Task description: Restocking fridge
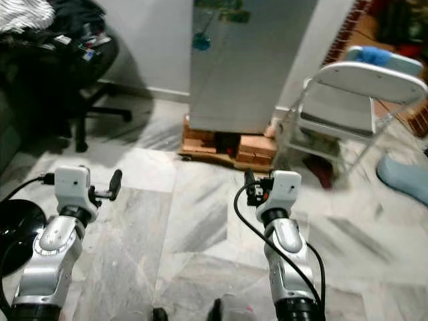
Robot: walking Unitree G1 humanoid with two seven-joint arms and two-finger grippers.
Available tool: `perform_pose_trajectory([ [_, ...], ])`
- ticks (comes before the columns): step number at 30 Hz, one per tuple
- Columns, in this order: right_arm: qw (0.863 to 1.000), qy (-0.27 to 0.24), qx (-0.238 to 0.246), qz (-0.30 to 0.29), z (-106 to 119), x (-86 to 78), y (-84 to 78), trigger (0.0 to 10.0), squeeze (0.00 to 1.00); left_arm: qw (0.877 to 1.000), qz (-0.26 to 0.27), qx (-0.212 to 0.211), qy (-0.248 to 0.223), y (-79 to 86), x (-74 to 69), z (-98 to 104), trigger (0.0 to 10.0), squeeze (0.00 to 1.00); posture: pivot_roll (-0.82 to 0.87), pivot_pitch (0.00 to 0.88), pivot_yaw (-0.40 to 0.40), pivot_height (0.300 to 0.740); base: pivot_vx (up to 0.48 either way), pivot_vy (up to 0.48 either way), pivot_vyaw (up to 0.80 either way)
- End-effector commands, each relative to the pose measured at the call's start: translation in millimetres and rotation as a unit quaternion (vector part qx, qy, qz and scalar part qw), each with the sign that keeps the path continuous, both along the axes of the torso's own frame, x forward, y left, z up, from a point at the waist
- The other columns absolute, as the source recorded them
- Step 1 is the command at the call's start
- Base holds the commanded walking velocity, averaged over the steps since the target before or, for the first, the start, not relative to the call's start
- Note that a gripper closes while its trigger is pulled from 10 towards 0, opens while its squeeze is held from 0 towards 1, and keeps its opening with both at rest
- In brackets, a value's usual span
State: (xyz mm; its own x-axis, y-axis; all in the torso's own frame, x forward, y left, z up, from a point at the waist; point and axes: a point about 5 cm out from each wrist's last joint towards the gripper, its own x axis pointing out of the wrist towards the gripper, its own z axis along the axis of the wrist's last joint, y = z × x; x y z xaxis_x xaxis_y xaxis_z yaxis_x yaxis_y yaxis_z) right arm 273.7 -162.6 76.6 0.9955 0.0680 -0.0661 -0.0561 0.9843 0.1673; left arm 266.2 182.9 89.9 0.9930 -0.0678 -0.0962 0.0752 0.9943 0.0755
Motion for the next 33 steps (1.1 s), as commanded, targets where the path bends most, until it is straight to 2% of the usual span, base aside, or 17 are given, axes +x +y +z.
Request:
perform_pose_trajectory([
  [1, 1.0, 0.002, -0.006, -0.011, -0.2, 0.3, -8.5, 10.0, 0.0, 1.0, -0.013, -0.007, -0.001, -6.1, 1.5, 0.5, 10.0, 0.0, 0.06, 0.033, -0.023, 0.74, 0.262, 0.401, -0.8],
  [11, 1.0, 0.003, -0.007, -0.014, -4.2, -2.0, -8.0, 10.0, 0.0, 1.0, -0.015, -0.006, 0.004, -5.1, 3.3, -2.3, 10.0, 0.0, 0.06, 0.0, -0.015, 0.74, 0.281, 0.389, -0.8],
  [17, 1.0, 0.0, -0.01, -0.014, -2.1, -1.1, -8.8, 10.0, 0.0, 1.0, -0.02, 0.008, -0.007, -5.0, 3.9, 0.5, 10.0, 0.0, 0.07, 0.0, -0.02, 0.74, 0.284, 0.387, -0.8],
  [23, 1.0, -0.004, -0.014, -0.017, -0.1, 2.6, -8.8, 10.0, 0.0, 1.0, -0.018, 0.005, -0.005, -2.6, 4.5, 0.7, 10.0, 0.0, 0.07, 0.022, -0.025, 0.74, 0.373, 0.299, -0.8],
  [28, 0.999, 0.001, -0.016, -0.032, -2.1, 5.8, -13.3, 10.0, 0.0, 1.0, -0.025, 0.003, -0.011, -8.0, 11.7, 2.6, 10.0, 0.0, 0.08, 0.028, -0.032, 0.74, 0.383, 0.288, -0.8],
  [33, 0.999, -0.011, -0.018, -0.036, 3.2, 9.4, -11.8, 10.0, 0.0, 1.0, -0.021, 0.01, -0.015, -5.3, 14.8, 5.8, 10.0, 0.0, 0.07, 0.043, -0.014, 0.74, 0.307, 0.367, -0.8],
])
